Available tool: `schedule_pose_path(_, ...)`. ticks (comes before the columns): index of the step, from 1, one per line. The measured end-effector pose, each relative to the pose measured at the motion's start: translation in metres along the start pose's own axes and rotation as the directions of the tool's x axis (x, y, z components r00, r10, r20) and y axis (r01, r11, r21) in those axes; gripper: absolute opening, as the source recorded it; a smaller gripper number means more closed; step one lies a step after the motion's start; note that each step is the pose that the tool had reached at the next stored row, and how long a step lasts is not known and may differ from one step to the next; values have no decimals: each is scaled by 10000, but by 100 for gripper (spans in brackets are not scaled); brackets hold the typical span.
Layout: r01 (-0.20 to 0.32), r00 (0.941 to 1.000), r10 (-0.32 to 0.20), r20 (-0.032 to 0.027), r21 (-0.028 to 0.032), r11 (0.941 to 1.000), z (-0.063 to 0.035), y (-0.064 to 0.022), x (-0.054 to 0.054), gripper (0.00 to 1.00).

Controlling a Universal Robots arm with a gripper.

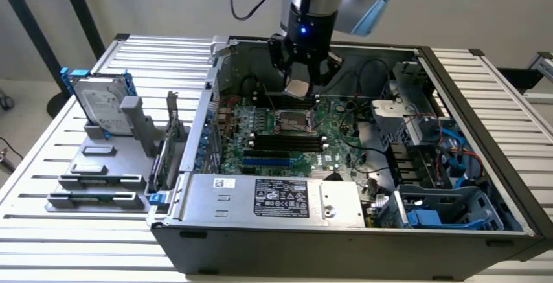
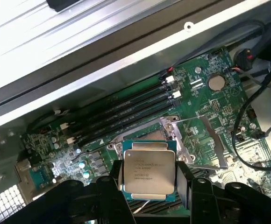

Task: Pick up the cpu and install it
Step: 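Place the cpu into insertion slot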

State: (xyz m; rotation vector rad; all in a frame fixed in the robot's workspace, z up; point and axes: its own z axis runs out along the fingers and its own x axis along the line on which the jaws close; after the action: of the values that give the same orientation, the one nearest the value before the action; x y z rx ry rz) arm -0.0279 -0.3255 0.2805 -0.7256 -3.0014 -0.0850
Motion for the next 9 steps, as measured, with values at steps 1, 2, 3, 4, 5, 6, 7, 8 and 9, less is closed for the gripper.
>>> schedule_pose_path(1,-180,9998,180,7,-12,9998,9,0,-1,55)
schedule_pose_path(2,-353,9994,353,14,-23,9994,17,-1,-1,55)
schedule_pose_path(3,-538,9985,538,21,-34,9985,26,-1,-2,55)
schedule_pose_path(4,-727,9973,727,28,-48,9973,35,-1,-2,55)
schedule_pose_path(5,-912,9958,912,36,-60,9958,44,-2,-3,55)
schedule_pose_path(6,-1089,9940,1090,42,-72,9940,53,-2,-3,55)
schedule_pose_path(7,-1268,9919,1269,47,-85,9919,62,-3,-4,55)
schedule_pose_path(8,-1441,9895,1441,53,-98,9895,71,-3,-5,55)
schedule_pose_path(9,-1617,9868,1618,59,-109,9868,80,-3,-5,55)
